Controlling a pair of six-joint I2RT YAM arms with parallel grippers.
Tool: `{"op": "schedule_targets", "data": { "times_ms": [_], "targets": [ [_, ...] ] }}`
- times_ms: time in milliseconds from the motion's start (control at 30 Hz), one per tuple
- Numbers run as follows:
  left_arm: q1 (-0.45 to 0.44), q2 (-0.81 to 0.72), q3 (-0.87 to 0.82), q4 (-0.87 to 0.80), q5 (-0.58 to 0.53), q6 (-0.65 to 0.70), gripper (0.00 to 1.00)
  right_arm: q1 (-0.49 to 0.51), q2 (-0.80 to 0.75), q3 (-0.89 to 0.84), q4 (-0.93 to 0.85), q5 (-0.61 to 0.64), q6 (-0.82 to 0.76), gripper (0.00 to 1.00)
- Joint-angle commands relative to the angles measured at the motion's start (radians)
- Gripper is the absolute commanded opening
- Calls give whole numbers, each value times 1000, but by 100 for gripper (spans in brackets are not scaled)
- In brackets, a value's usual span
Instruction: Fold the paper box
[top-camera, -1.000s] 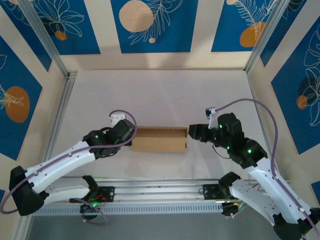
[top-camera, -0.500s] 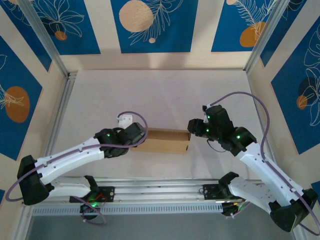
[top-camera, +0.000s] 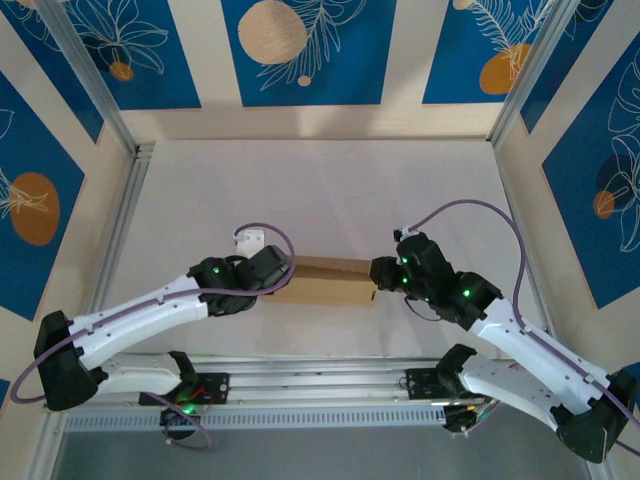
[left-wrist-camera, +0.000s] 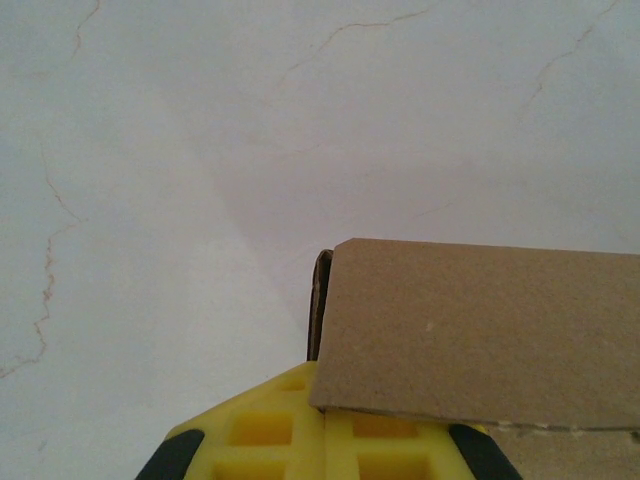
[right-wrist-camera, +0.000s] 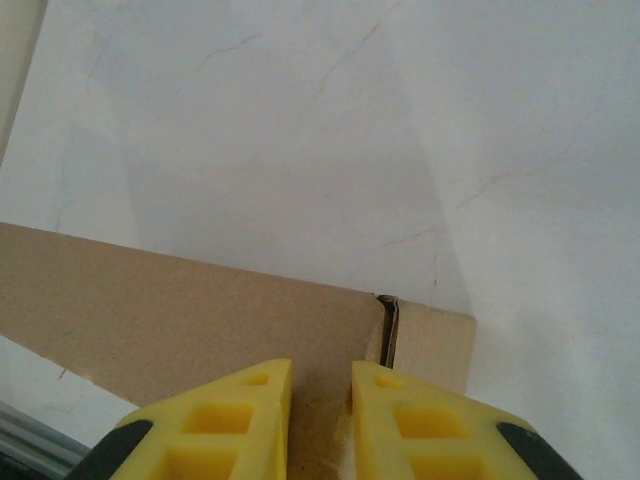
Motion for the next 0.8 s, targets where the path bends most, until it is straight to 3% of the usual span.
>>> {"op": "schedule_targets", "data": {
  "times_ms": [0, 167, 467, 600, 767],
  "targets": [
    [-9, -23, -29, -75, 74, 11, 4, 7, 16, -63, -146, 37, 17, 21],
    [-9, -94, -36, -45, 99, 35, 23, 6, 46, -53, -156, 39, 9, 21],
    [-9, -191, -48, -50, 129, 60, 38, 7, 59, -43, -160, 43, 6, 21],
    [-7, -242, -49, -16, 201, 131, 38, 8, 56, -40, -162, 47, 5, 21],
    [-2, -288, -13, -19, 269, 195, 27, 13, 55, -44, -162, 53, 7, 21]
  ]
}}
